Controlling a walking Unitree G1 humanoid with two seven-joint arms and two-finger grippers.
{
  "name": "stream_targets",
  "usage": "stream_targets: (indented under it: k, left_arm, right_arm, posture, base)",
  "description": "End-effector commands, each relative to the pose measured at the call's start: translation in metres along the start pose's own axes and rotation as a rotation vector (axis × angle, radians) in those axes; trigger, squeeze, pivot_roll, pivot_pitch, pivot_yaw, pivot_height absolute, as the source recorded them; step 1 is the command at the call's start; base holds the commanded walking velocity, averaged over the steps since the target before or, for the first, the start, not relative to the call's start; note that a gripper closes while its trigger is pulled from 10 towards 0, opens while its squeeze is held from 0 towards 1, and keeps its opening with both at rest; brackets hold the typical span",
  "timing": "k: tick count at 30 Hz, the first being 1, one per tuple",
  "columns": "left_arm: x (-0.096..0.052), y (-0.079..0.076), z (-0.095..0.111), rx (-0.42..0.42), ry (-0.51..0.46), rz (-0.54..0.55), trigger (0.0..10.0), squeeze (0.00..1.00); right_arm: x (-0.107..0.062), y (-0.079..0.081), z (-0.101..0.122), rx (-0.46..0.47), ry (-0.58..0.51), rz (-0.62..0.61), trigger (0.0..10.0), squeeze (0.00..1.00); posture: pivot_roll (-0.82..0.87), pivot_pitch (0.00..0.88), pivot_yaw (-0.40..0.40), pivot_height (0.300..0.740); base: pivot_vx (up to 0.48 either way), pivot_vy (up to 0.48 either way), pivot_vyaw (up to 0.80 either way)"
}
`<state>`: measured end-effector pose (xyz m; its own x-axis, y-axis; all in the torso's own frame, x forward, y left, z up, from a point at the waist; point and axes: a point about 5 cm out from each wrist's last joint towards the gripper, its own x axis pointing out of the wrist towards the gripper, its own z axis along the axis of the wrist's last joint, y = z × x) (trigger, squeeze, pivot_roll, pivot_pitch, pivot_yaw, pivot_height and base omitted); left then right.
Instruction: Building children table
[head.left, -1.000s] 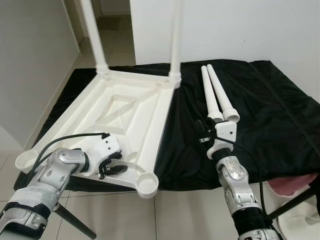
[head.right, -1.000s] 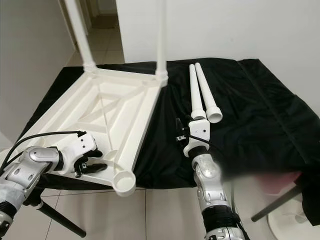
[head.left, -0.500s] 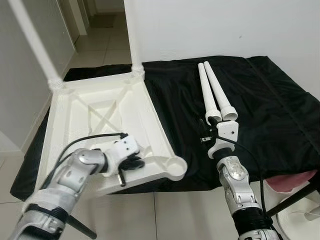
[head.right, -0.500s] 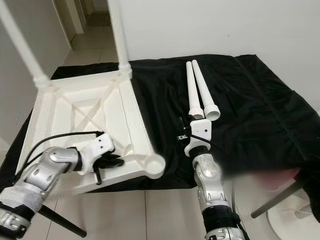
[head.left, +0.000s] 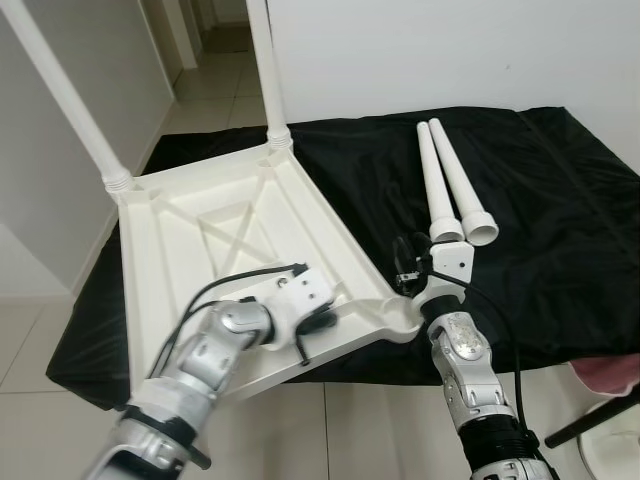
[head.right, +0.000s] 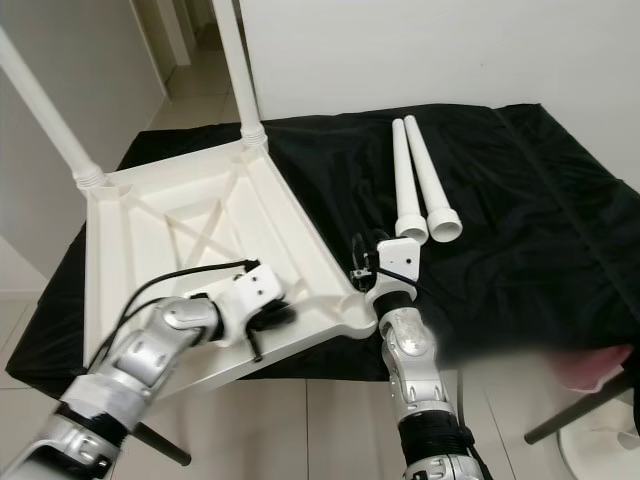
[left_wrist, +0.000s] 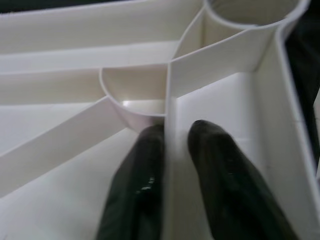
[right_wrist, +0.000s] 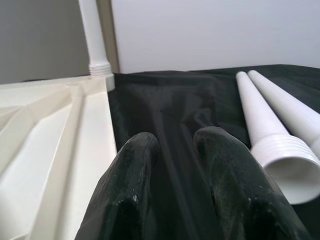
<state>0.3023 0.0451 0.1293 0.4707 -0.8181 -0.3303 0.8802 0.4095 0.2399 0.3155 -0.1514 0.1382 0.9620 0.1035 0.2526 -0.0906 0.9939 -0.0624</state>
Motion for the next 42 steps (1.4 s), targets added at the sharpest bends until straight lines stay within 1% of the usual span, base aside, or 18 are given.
stream_targets:
  k: [1, 2, 3, 4, 5, 9, 11, 13, 14, 15, 16, 19, 22, 24, 27, 38, 39, 42]
  left_arm:
    - [-0.002, 0.002, 0.007, 0.012, -0.025, 0.005, 10.0, 1.00]
    - [-0.003, 0.004, 0.009, 0.043, -0.031, 0.032, 10.0, 1.00]
    - [-0.005, 0.006, 0.012, 0.067, -0.045, 0.052, 10.0, 0.24]
    - [-0.005, 0.006, 0.012, 0.067, -0.045, 0.052, 10.0, 0.24]
    - [-0.006, 0.008, 0.014, 0.081, -0.054, 0.066, 10.0, 0.00]
    - [-0.009, 0.012, 0.019, 0.084, -0.080, 0.101, 10.0, 0.00]
    - [-0.016, 0.023, 0.032, 0.069, -0.142, 0.182, 10.0, 0.00]
    - [-0.019, 0.027, 0.036, 0.053, -0.159, 0.207, 10.0, 0.00]
    - [-0.022, 0.032, 0.039, 0.022, -0.139, 0.243, 10.0, 0.00]
    - [-0.022, 0.032, 0.039, 0.022, -0.139, 0.243, 10.0, 0.00]
    - [-0.023, 0.033, 0.039, 0.021, -0.128, 0.253, 10.0, 0.00]
    - [-0.023, 0.034, 0.042, 0.030, -0.139, 0.264, 10.0, 0.00]
    - [-0.024, 0.033, 0.053, 0.054, -0.200, 0.280, 10.0, 0.00]
    - [-0.024, 0.033, 0.053, 0.054, -0.200, 0.280, 10.0, 0.00]
    - [-0.022, 0.029, 0.063, 0.056, -0.250, 0.305, 10.0, 0.00]
    - [-0.015, 0.009, 0.077, 0.082, -0.287, 0.293, 10.0, 0.00]
    - [-0.015, 0.004, 0.083, 0.086, -0.303, 0.288, 10.0, 0.00]
    - [-0.015, 0.001, 0.087, 0.087, -0.316, 0.283, 10.0, 0.00]
  right_arm:
    - [-0.001, -0.002, -0.004, -0.005, 0.025, -0.019, 10.0, 0.00]
    - [0.000, -0.007, -0.006, -0.021, 0.046, -0.060, 10.0, 0.00]
    - [0.001, -0.012, -0.007, -0.030, 0.058, -0.093, 10.0, 0.00]
    - [0.001, -0.012, -0.007, -0.030, 0.058, -0.093, 10.0, 0.00]
    - [0.002, -0.015, -0.007, -0.034, 0.065, -0.113, 10.0, 0.00]
    - [0.003, -0.019, -0.006, -0.036, 0.065, -0.133, 10.0, 0.00]
    - [0.007, -0.032, -0.001, -0.031, 0.053, -0.200, 10.0, 0.00]
    - [0.008, -0.036, 0.001, -0.029, 0.049, -0.224, 10.0, 0.00]
    - [0.011, -0.044, 0.003, -0.023, 0.048, -0.268, 10.0, 0.66]
    - [0.011, -0.044, 0.003, -0.023, 0.048, -0.268, 10.0, 0.66]
    - [0.012, -0.048, 0.004, -0.021, 0.047, -0.278, 10.0, 1.00]
    - [0.014, -0.051, 0.008, -0.020, 0.031, -0.282, 10.0, 1.00]
    - [0.021, -0.065, 0.019, -0.016, 0.000, -0.312, 10.0, 1.00]
    - [0.021, -0.065, 0.019, -0.016, 0.000, -0.312, 10.0, 1.00]
    - [0.026, -0.074, 0.026, 0.001, -0.008, -0.312, 10.0, 1.00]
    - [0.039, -0.077, 0.030, -0.010, 0.021, -0.256, 10.0, 1.00]
    - [0.045, -0.075, 0.034, -0.013, 0.015, -0.228, 10.0, 0.00]
    - [0.049, -0.072, 0.037, -0.015, 0.011, -0.205, 10.0, 0.00]
  posture:
    - [-0.05, 0.053, 0.111, 0.740]
    - [-0.05, 0.053, 0.112, 0.740]
    - [-0.05, 0.054, 0.111, 0.740]
    - [-0.05, 0.054, 0.111, 0.740]
    - [-0.05, 0.054, 0.111, 0.740]
    - [-0.04, 0.051, 0.111, 0.740]
    - [-0.03, 0.049, 0.112, 0.740]
    - [-0.03, 0.049, 0.112, 0.740]
    - [-0.03, 0.048, 0.107, 0.740]
    - [-0.03, 0.048, 0.107, 0.740]
    - [-0.03, 0.048, 0.107, 0.740]
    - [-0.03, 0.048, 0.103, 0.740]
    - [-0.03, 0.053, 0.089, 0.740]
    - [-0.03, 0.053, 0.089, 0.740]
    - [-0.03, 0.070, 0.076, 0.740]
    - [-0.02, 0.152, 0.019, 0.740]
    - [-0.01, 0.170, 0.012, 0.740]
    - [-0.01, 0.176, 0.010, 0.740]
  base:
    - [0.000, 0.000, 0.00]
    - [0.000, 0.000, 0.00]
    - [0.000, 0.000, 0.00]
    - [0.000, 0.000, 0.00]
    - [0.000, 0.000, 0.00]
    - [0.000, 0.000, 0.00]
    - [0.000, 0.000, 0.00]
    - [0.000, 0.000, 0.00]
    - [0.000, 0.000, 0.00]
    - [0.000, 0.000, 0.00]
    - [0.000, 0.000, 0.00]
    - [0.000, 0.000, 0.00]
    - [0.000, 0.000, 0.00]
    - [0.000, 0.000, 0.00]
    - [0.000, 0.000, 0.00]
    - [0.000, 0.000, 0.00]
    - [0.000, 0.000, 0.00]
    - [0.000, 0.000, 0.00]
